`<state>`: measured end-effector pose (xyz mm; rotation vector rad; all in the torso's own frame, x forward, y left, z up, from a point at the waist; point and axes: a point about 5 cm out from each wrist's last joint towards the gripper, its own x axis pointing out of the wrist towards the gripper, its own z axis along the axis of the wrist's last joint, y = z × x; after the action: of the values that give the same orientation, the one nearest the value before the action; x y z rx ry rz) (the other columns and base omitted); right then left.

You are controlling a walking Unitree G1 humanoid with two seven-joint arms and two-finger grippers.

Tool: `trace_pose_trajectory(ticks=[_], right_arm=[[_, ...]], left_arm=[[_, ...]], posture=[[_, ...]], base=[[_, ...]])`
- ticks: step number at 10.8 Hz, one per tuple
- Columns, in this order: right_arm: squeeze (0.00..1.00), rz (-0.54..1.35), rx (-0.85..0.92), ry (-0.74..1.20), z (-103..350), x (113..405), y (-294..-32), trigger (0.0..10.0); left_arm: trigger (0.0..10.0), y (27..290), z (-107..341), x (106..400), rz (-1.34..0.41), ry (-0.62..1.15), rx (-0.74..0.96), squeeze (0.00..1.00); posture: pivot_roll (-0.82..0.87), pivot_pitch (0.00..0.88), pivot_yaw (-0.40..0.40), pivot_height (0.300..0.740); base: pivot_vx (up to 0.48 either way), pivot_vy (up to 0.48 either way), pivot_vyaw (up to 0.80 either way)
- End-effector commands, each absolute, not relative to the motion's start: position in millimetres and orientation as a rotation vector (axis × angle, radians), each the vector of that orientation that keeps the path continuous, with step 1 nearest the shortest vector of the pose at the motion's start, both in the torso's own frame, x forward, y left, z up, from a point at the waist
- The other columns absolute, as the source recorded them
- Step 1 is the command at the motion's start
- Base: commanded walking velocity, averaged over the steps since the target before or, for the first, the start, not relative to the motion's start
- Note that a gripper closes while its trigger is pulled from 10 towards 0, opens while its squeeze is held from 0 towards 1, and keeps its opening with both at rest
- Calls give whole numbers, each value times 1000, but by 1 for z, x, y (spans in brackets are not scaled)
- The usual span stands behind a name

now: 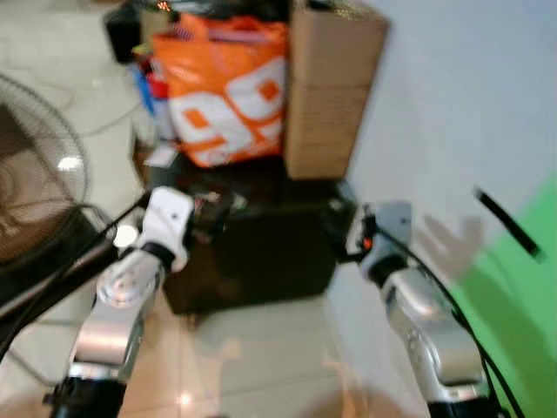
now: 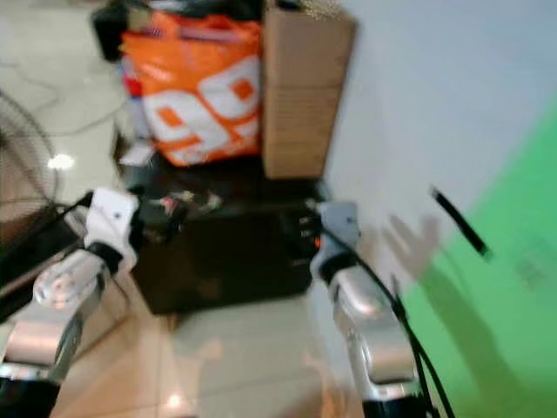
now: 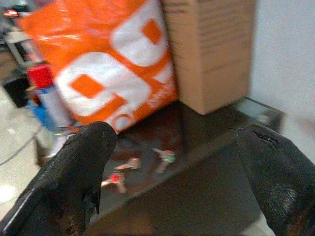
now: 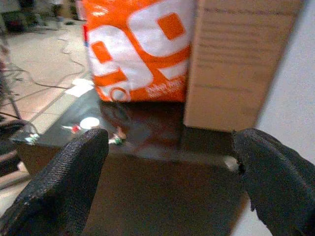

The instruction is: Hang keys on a hook

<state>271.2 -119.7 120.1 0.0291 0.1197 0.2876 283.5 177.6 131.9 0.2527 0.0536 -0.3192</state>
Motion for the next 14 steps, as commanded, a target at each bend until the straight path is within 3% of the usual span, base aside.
trace_pose_trajectory(ticks=[1, 14], right_arm=[[1000, 258, 20, 123, 120, 271, -130, 10000], [1000, 203, 36, 130, 118, 273, -134, 10000]], left_arm=[[10000, 169, 136, 284, -350, 35, 251, 0], [10000, 170, 136, 282, -361, 41, 261, 0]], posture=[[2, 0, -12, 740], [6, 0, -20, 740]], base=[[356, 0, 800], [354, 0, 47]])
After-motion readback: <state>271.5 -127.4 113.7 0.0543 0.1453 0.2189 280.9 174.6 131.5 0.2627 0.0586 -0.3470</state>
